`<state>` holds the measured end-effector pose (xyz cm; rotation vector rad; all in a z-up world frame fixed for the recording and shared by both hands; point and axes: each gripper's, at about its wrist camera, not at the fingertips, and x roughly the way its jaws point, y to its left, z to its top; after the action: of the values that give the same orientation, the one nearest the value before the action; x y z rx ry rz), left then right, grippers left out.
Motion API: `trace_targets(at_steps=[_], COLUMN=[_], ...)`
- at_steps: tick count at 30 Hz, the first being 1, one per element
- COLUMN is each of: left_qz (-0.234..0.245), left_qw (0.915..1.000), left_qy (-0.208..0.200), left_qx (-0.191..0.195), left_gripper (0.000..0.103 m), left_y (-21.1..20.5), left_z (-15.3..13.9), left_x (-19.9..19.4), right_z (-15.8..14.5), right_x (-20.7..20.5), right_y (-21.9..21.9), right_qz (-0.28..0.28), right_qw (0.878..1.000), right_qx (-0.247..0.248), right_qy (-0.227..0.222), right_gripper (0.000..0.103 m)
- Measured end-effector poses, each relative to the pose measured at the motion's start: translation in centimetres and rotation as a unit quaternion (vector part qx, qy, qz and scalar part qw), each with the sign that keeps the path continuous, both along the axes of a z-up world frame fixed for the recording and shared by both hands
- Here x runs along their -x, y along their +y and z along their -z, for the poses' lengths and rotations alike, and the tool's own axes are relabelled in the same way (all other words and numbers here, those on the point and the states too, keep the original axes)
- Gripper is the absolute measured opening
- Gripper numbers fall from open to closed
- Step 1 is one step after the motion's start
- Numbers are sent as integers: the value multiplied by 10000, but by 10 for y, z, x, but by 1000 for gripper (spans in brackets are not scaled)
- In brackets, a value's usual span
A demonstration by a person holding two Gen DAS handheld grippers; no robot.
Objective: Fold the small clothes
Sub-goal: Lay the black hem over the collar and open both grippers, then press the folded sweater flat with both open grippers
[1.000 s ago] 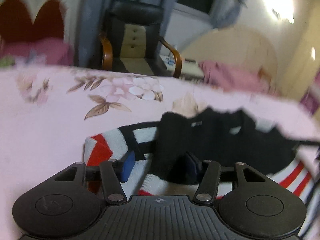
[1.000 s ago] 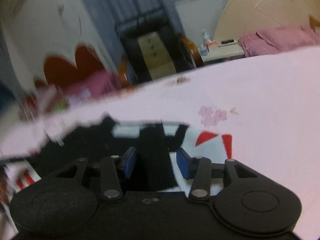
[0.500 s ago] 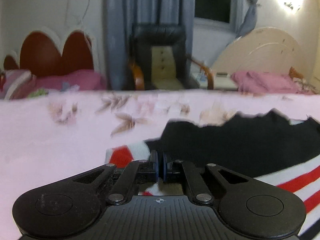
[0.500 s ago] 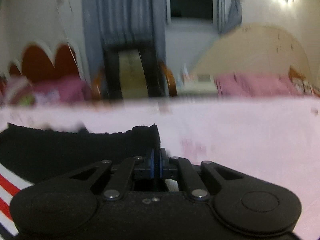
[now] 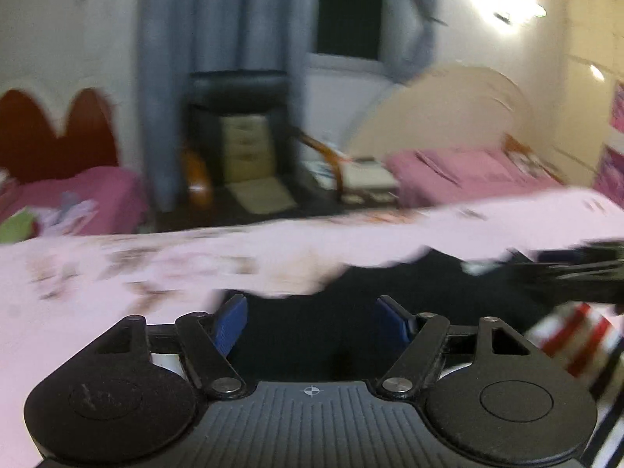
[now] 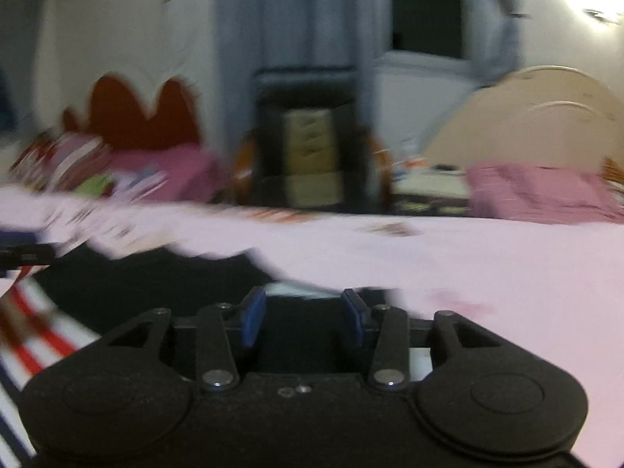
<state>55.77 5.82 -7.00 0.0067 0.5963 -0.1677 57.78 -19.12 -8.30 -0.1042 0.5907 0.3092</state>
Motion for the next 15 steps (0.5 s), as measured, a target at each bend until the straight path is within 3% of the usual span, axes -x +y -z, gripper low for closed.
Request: trace_targets(at_steps=[3,6,8,12,15], left_qz=[143,3,-237,-540,-525], left_qw=[9996,9987,9986,9981,9980], left_qy=[253,487,409,198,188], left_qx=[-14,-180,-225,-229,-283], left_gripper=[72,72,72,72,72], left_y=[-28,-26,-2,50,47], left_z=[16,31,34,41,40], left_x=[-8,-3,12,41,42], right_z=[11,25,25,22,20], right_x=[-8,-4,0,10,14], right_y=[37,53,40,-36,-62], right_qz=[-305,-425,-435,397,585], right_qw=[9990,9961,9960,9954,9963], right_qx=[141,490,599,769,281], right_qy=[308,593,492,408,568], right_gripper=[42,46,47,44,43])
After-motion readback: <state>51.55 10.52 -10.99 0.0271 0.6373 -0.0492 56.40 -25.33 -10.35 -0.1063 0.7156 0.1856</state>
